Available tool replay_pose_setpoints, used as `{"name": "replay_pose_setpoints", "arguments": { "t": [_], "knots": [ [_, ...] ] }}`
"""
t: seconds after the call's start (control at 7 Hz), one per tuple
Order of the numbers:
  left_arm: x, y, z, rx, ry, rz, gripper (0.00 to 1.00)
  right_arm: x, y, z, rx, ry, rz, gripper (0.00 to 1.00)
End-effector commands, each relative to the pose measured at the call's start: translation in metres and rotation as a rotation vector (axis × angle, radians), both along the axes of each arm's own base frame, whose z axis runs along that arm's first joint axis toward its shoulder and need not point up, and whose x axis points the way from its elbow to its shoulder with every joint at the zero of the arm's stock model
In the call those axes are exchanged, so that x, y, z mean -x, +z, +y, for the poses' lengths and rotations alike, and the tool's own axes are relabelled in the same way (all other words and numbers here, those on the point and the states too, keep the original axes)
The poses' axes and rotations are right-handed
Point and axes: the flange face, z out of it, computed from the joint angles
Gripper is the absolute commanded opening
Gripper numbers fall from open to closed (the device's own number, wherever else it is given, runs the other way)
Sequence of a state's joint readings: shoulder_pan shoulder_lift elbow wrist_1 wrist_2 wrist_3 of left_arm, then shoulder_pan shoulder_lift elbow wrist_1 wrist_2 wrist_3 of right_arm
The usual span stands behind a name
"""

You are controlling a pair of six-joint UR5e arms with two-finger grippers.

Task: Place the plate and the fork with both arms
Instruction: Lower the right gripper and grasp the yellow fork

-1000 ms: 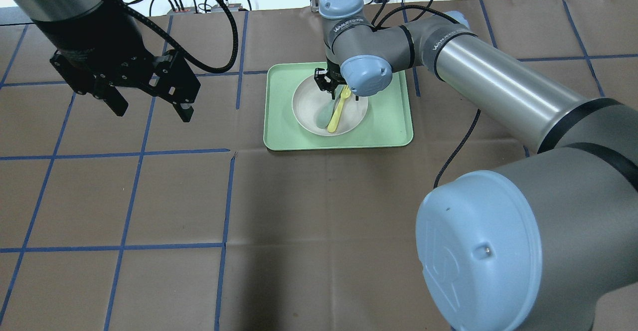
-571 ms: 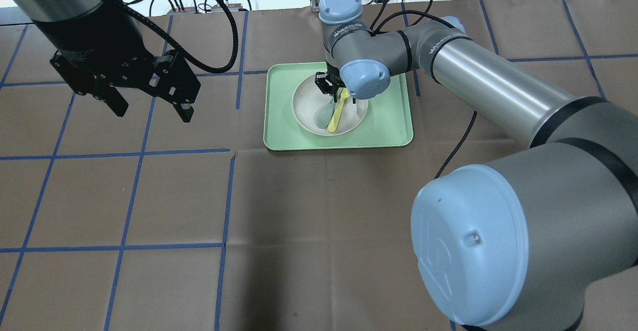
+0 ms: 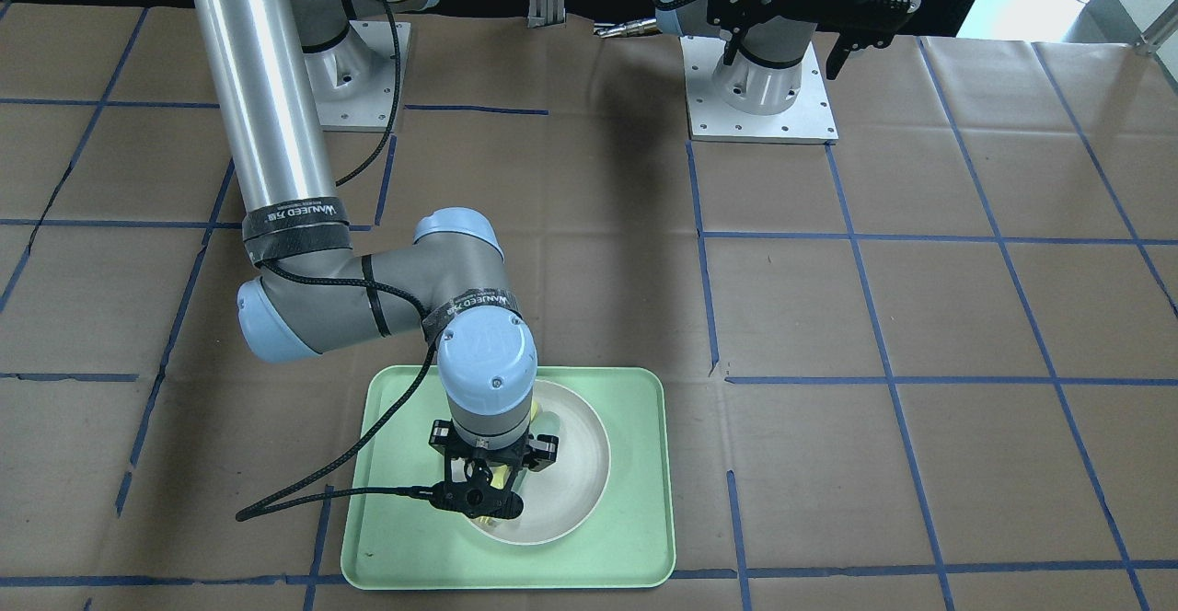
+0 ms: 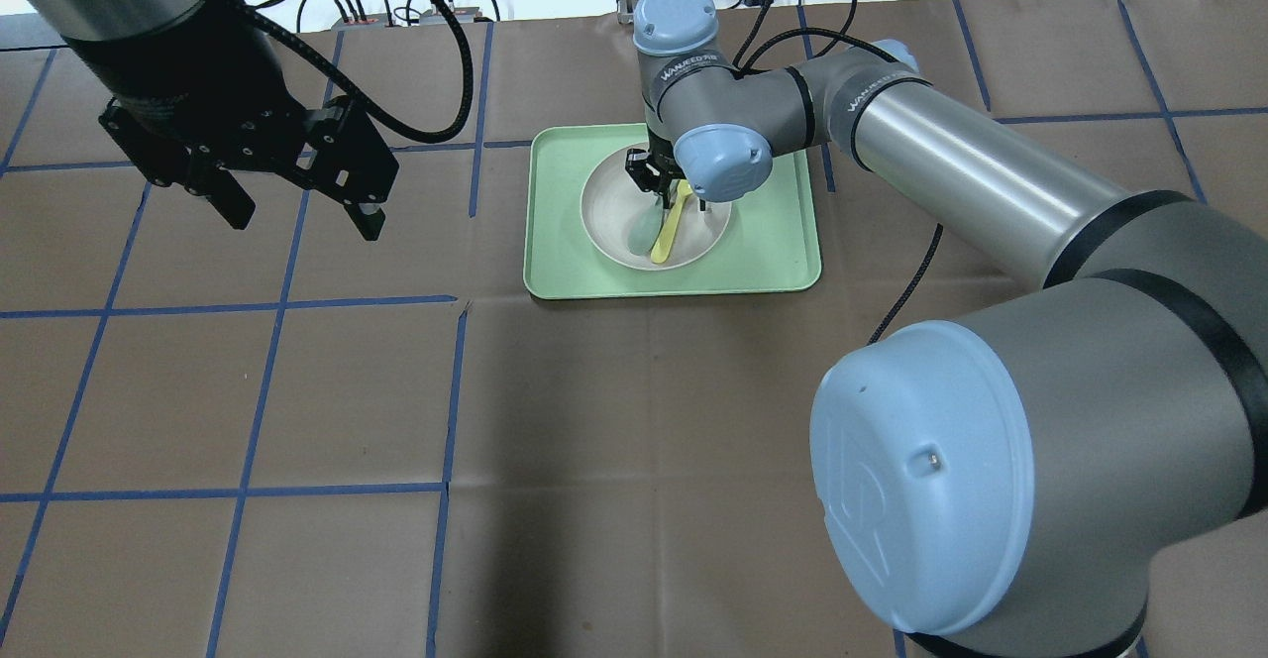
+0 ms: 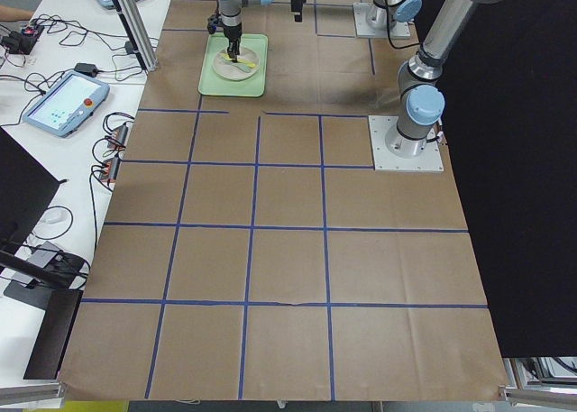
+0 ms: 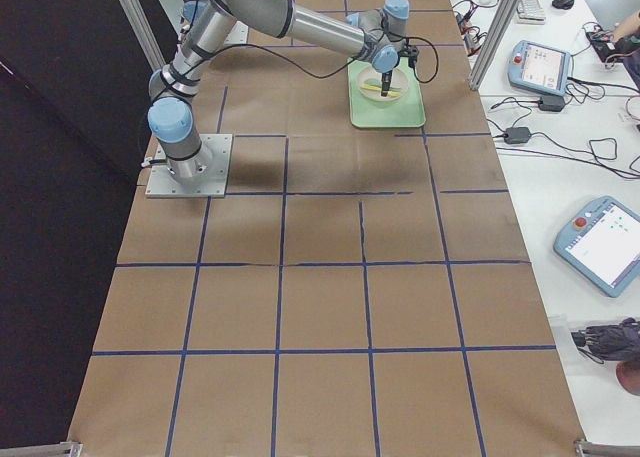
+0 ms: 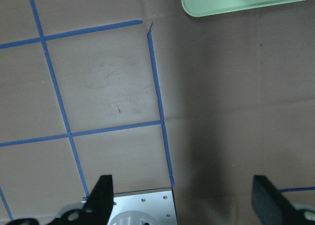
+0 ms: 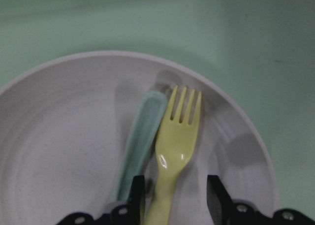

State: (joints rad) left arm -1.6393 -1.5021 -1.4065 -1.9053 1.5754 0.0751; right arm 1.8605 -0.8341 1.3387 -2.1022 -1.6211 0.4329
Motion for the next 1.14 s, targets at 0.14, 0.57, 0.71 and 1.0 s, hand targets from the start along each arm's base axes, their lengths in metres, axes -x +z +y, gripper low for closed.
{"name": "replay_pose_setpoints", "arguments": {
  "t": [0.14,0.57,0.71,1.0],
  "knots": [
    [-0.0003,0.0031,-0.0027,0.006,0.001,0.000,1.00,-0.0016,-0.0098,-0.0018,0.003,0.002,0.001,0.51],
    [-0.0002,0.0046,-0.0034,0.009,0.001,0.001,1.00,-0.0018,-0.0058,-0.0021,0.009,0.004,-0.001,0.36],
    [-0.0002,0.0046,-0.0034,0.009,0.001,0.001,1.00,-0.0018,-0.0058,-0.0021,0.009,0.004,-0.001,0.25],
    [0.0005,0.0039,-0.0038,0.008,-0.001,0.001,1.00,-0.0017,-0.0024,-0.0020,0.013,0.005,-0.002,0.06]
  ]
}}
